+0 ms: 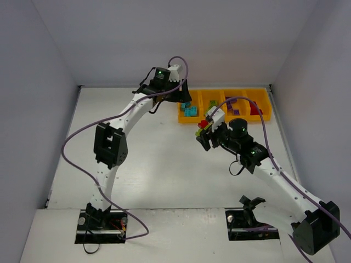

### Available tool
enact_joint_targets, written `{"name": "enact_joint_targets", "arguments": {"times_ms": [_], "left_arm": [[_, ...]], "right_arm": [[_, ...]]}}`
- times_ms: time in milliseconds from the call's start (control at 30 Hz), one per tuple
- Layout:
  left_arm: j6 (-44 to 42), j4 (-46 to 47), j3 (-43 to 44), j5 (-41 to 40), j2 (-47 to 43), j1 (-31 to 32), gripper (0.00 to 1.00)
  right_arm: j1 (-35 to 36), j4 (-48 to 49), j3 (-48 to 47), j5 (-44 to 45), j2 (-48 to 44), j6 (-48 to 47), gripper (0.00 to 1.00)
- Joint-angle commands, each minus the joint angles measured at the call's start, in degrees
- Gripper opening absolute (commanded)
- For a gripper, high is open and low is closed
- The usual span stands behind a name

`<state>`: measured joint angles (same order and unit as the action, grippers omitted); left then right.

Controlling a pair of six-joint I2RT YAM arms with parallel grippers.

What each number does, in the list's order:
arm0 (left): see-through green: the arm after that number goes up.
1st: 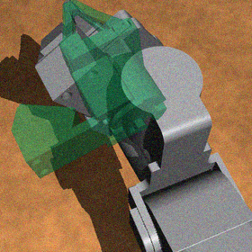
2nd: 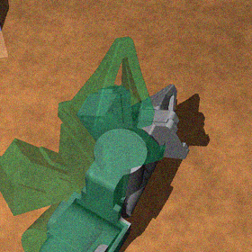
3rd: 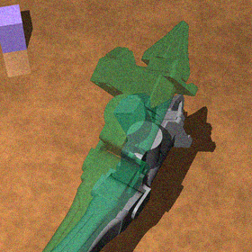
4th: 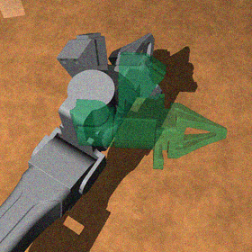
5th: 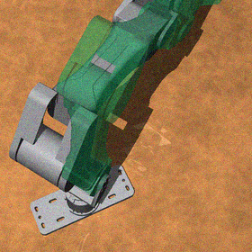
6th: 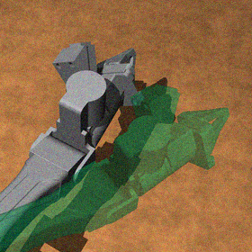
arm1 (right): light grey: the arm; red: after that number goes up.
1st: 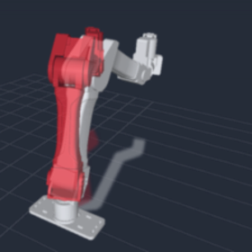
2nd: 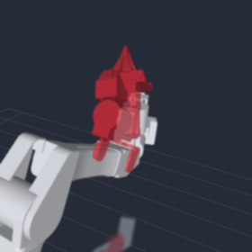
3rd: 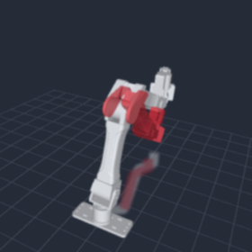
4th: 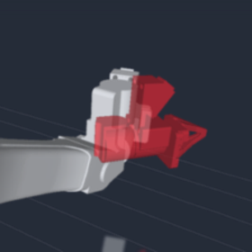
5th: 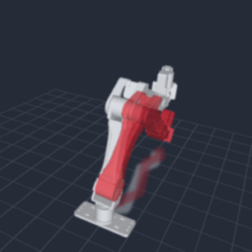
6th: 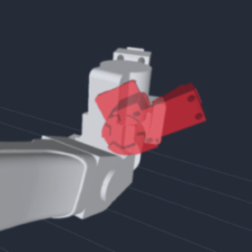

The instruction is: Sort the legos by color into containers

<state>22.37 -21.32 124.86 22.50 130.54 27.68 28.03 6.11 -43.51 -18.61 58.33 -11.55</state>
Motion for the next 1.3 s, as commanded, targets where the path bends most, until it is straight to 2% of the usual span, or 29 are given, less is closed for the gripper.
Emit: {"name": "enact_joint_targets", "arguments": {"times_ms": [0,67,133,300,400,633,1267], "left_arm": [[6.36,3.21,-4.86,9.39,-15.73,0.44,0.62],[8.56,4.97,-12.22,13.51,-21.71,0.71,0.61],[10.23,5.76,-16.03,17.38,-26.36,0.88,0.62],[14.71,10.94,-26.65,26.78,-32.71,1.06,0.62],[15.77,13.85,-30.36,28.3,-34.65,1.5,0.62],[14.46,11.04,-30.81,27.96,-34.56,2.64,0.62],[14.9,13.06,-31.17,29.62,-33.51,5.63,0.58]], "right_arm": [[-0.61,3.73,-4.04,-1.51,0.91,-2.42,0.0],[-0.61,3.73,-4.57,-2.13,1.26,-2.86,0.0],[-0.7,3.73,-5.27,-2.83,1.53,-3.3,0.0],[-0.7,3.73,-6.24,-5.82,2.58,-3.74,0.0],[-0.7,3.73,-6.59,-6.96,2.58,-3.92,0.0],[-0.7,3.47,-7.91,-9.68,2.67,-3.83,0.0],[-0.43,3.47,-8.17,-10.74,2.85,-2.69,0.0]]}}
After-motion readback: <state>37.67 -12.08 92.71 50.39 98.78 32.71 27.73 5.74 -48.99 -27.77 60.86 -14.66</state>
